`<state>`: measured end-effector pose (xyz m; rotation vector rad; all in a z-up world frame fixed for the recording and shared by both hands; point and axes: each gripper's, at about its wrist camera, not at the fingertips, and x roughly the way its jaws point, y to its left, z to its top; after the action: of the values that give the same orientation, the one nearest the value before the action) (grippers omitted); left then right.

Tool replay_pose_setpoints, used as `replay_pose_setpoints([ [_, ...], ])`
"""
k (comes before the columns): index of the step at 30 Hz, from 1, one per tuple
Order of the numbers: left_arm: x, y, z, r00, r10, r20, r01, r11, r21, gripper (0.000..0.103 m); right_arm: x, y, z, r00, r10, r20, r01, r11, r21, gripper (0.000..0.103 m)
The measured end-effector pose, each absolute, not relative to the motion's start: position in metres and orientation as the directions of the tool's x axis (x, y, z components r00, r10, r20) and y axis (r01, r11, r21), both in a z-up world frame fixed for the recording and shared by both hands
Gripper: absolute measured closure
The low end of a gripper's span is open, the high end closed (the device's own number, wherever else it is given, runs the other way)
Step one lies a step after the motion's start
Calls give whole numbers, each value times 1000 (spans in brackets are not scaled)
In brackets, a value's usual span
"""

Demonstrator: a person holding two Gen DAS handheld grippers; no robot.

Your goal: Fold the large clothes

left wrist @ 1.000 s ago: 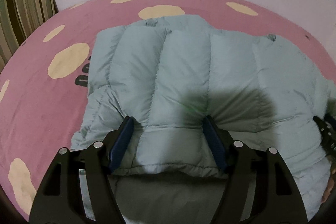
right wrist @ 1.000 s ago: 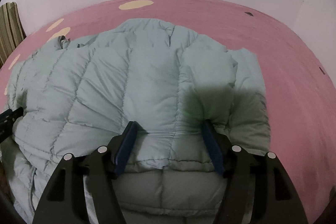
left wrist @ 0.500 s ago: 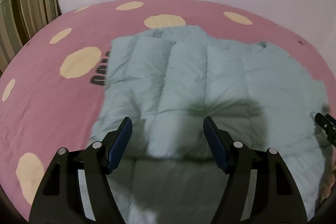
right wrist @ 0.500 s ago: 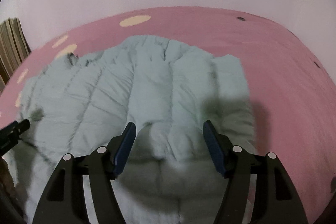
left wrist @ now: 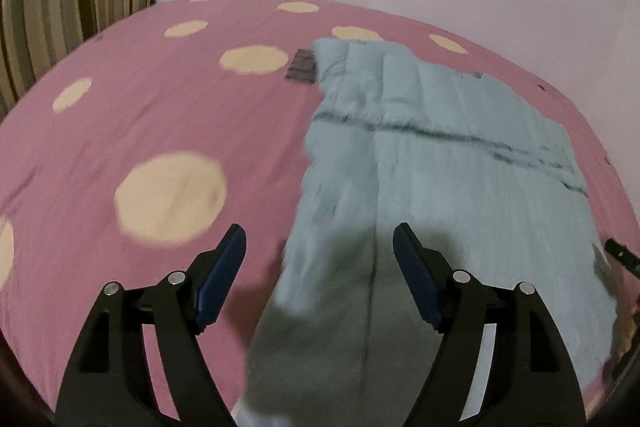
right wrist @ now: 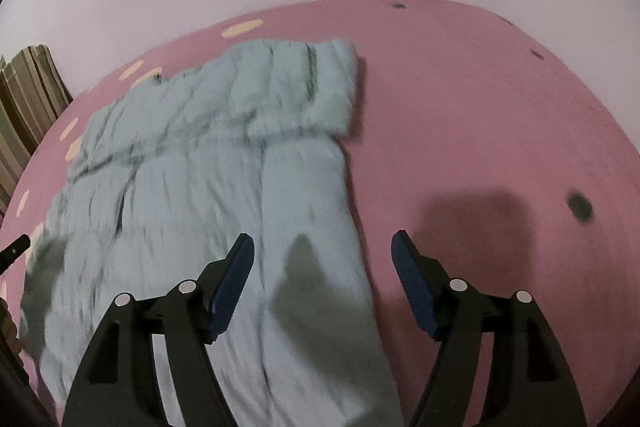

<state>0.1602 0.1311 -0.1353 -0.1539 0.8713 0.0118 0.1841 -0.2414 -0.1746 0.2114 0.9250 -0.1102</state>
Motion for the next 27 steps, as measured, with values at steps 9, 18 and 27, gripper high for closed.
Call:
replay_pose_setpoints([
  [9, 91, 159, -159, 583, -148, -799, -74, 969, -234, 27, 114, -247, -199, 542, 61, -838, 210, 956, 205, 33],
  [18, 69, 157, -164, 578, -247, -778, -41, 943, -329, 38, 84, -232, -200, 545, 106, -832, 162, 960, 228, 41],
  [27, 64, 152, -163, 578, -267, -771, -15, 941, -337, 88, 79, -226, -200, 554, 176, -814, 132, 946, 295, 79],
])
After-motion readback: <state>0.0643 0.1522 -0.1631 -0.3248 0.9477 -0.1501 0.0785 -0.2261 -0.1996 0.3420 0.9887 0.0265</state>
